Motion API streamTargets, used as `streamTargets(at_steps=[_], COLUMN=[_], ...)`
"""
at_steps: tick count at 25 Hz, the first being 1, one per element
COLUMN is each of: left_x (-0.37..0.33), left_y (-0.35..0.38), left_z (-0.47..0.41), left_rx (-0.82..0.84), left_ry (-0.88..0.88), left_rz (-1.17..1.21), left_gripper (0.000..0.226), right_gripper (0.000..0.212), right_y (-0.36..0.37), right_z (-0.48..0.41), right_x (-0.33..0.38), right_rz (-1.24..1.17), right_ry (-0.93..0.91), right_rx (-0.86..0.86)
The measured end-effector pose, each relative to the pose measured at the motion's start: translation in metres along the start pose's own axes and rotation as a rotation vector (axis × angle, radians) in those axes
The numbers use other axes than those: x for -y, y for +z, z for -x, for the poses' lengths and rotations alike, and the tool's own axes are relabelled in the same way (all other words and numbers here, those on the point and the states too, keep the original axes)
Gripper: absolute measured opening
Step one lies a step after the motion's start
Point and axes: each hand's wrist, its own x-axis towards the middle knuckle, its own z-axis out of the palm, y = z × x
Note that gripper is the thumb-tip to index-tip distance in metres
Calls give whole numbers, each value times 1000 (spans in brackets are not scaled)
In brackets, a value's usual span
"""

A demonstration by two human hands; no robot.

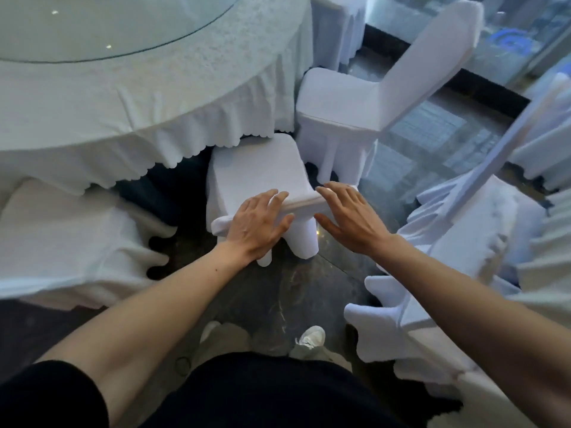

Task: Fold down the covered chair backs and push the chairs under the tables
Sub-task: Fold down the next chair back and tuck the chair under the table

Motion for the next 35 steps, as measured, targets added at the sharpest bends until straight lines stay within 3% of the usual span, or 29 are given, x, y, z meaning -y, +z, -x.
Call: streamTargets(at_steps=[8, 13, 21, 26, 31, 35], left_x=[-18, -1, 27, 44, 80, 107], left_y=[32, 28, 39, 34, 17, 8], left_z=[-23, -39, -47, -66, -70, -72], left_rx=[-11, -93, -221, -229, -233, -208], left_ry=[-166, 4, 211, 173, 139, 111], left_rz=[-106, -191, -172, -173, -202, -262], left_gripper=[56, 48, 39, 40, 46, 48], right_gripper=[64, 64, 51, 50, 29, 41], right_y=[21, 31, 57, 56, 62, 67], right_z=[-36, -46, -75, -109, -149, -181], right_x=[-72, -84, -98, -104, -83, -65], right_rz=[-6, -50, 55, 30, -70, -89], right_ry=[-204, -202, -354, -422, -540, -625], right_rx=[167, 224, 101, 80, 93, 97])
